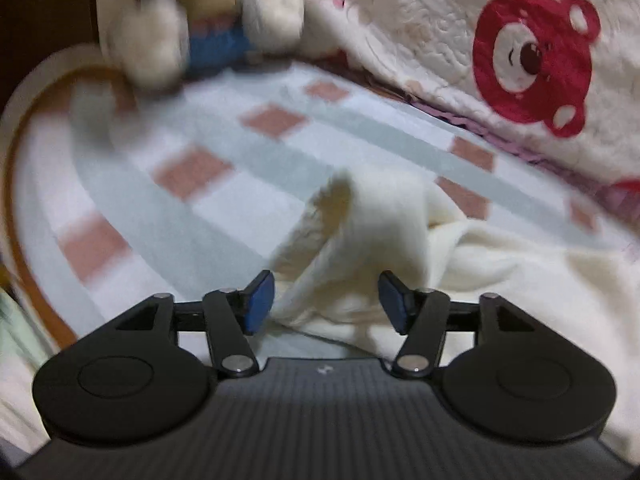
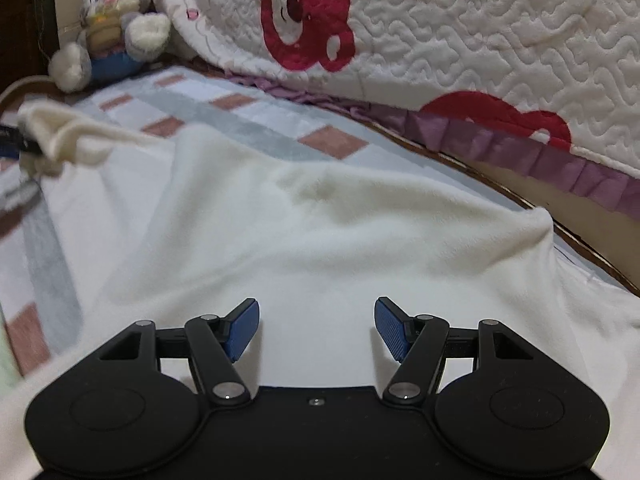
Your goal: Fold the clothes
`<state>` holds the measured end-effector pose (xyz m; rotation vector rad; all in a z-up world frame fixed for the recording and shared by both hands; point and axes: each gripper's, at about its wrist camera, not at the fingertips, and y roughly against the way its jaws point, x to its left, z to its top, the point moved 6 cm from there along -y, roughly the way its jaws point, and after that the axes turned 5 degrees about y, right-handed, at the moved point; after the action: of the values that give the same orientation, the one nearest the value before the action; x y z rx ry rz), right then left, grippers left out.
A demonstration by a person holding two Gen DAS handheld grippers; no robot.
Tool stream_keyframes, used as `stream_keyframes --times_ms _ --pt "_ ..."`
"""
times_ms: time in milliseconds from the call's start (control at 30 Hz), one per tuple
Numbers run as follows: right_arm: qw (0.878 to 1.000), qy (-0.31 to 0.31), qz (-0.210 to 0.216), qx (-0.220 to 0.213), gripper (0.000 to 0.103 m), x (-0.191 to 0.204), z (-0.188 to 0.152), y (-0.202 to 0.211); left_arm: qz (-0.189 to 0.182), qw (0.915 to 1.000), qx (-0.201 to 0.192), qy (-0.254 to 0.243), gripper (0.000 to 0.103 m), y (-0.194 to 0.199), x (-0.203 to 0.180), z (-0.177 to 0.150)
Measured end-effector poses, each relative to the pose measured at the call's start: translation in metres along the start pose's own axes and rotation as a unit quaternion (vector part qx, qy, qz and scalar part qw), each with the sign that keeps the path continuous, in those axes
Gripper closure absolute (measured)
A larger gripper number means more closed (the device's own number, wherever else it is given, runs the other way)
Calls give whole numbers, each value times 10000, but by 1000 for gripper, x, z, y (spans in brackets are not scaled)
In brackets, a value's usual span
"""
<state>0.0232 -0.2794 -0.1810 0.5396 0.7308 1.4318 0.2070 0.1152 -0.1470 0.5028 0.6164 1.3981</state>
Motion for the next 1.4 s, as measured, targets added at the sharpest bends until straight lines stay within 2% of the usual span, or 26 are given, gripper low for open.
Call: stream_keyframes --times_ms 67,100,133,200,300,333,367,533,600,633,667,700,733,833,867,967,1033,1133,1267,1400 --pt "10000 -49 25 74 34 -2 -3 -1 247 9984 -501 -1 21 11 6 8" --pt "9999 -110 35 93 34 -4 -5 -1 239 9979 -593 86 18 10 8 11" --pt "9998 -167 67 104 34 -4 -6 -1 75 9988 -414 239 18 4 8 13" --pt "9995 -255 129 134 34 -4 -10 -1 -335 9961 508 633 18 -19 4 10" --pt "9994 -264 201 128 34 -1 -11 -1 -626 9805 1366 1263 18 -41 1 -7" --pt "9993 -246 237 121 34 0 -11 -1 -722 9791 1288 1398 4 -43 1 -9" --pt "9993 -254 249 120 34 0 -10 -2 -725 9811 1046 1458 1 -43 -2 -9" --pt "9973 -613 389 145 33 4 -14 -5 -565 9940 434 827 0 -71 -25 -1" --pt "9952 -908 368 54 33 7 -19 -2 -500 9961 221 695 6 -79 -29 5" --pt "9953 -895 377 36 32 11 -19 -1 -483 9965 140 667 29 -80 -31 8" --pt "9954 -876 384 20 32 14 -20 0 -472 9974 116 540 65 -81 -34 10" --pt "9959 -819 377 16 32 16 -20 0 -529 9979 119 342 78 -81 -40 13" --pt "9963 -781 371 19 32 16 -20 0 -616 9979 123 130 86 -79 -47 16" --pt "9968 -691 413 21 32 14 -19 -1 -493 9957 -188 -755 88 -63 -67 28" --pt "9971 -646 403 23 32 13 -18 -1 -470 9942 -318 -910 88 -55 -69 36" --pt "9979 -538 358 29 32 10 -14 -1 -464 9905 -710 -1083 88 -30 -63 65" --pt "9981 -496 359 8 32 8 -11 -1 -468 9886 -825 -1169 88 -21 -53 76" --pt "9990 -297 327 -5 31 9 -6 -2 -313 9907 -568 -1197 88 -32 -36 67" --pt "9994 -212 248 111 28 7 -9 -11 -50 9951 -4 -989 88 -66 -17 32" --pt "9992 -322 -126 184 25 -24 -18 -7 -14 9950 57 -994 87 -71 -14 24"
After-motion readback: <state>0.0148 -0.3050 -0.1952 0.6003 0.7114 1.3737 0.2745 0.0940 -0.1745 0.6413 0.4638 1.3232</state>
